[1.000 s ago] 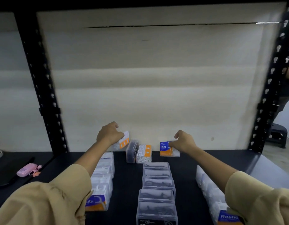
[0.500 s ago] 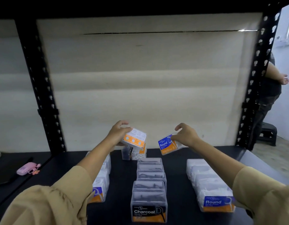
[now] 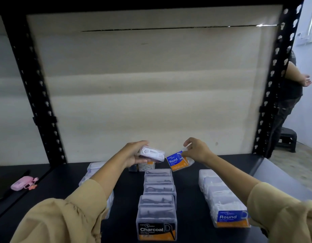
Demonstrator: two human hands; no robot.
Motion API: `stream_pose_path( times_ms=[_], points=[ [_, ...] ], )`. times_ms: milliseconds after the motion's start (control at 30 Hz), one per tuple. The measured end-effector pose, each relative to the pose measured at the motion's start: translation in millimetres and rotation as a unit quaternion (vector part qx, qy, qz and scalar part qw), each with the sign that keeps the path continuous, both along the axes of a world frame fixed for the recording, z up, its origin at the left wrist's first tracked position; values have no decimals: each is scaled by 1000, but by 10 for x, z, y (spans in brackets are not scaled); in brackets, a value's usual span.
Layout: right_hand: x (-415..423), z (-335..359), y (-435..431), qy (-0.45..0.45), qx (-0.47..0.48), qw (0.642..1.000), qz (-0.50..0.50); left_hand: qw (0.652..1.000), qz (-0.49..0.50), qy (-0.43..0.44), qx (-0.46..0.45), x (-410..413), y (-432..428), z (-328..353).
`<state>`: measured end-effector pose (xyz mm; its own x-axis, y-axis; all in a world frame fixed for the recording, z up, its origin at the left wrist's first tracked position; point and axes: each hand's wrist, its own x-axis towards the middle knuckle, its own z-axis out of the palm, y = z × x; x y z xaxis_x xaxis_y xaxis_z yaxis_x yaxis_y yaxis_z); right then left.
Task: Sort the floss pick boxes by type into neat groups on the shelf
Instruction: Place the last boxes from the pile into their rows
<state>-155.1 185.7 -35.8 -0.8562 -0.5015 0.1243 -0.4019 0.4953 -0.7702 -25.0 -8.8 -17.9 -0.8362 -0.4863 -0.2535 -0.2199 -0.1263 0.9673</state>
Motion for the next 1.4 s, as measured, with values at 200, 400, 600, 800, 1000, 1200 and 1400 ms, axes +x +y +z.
stream_pose_path(
  times_ms=[200,400,600,800,1000,1200,1400],
  points=[
    [-41,-82,2,-6,0,1000,3,994,-84,3,65,-28,-55,-117],
    [-48,-90,12,-14,-2,1000,7,998,-63,-17,-5,-33,-84,-206],
    [-66,-98,43,-16,4,1000,7,995,-77,-38,-55,14,-66,-241],
    [-129,-113,98,-5,23,1000,-9,993,-49,-45,-94,51,-83,-254],
    [-183,-100,163,-2,32,999,-3,996,-12,-32,-86,49,-103,-247],
    [-178,-66,197,-1,43,999,22,996,17,21,-87,-8,-113,-283],
    [-197,-31,269,10,0,999,53,993,45,99,-50,-79,-5,-255]
  ],
)
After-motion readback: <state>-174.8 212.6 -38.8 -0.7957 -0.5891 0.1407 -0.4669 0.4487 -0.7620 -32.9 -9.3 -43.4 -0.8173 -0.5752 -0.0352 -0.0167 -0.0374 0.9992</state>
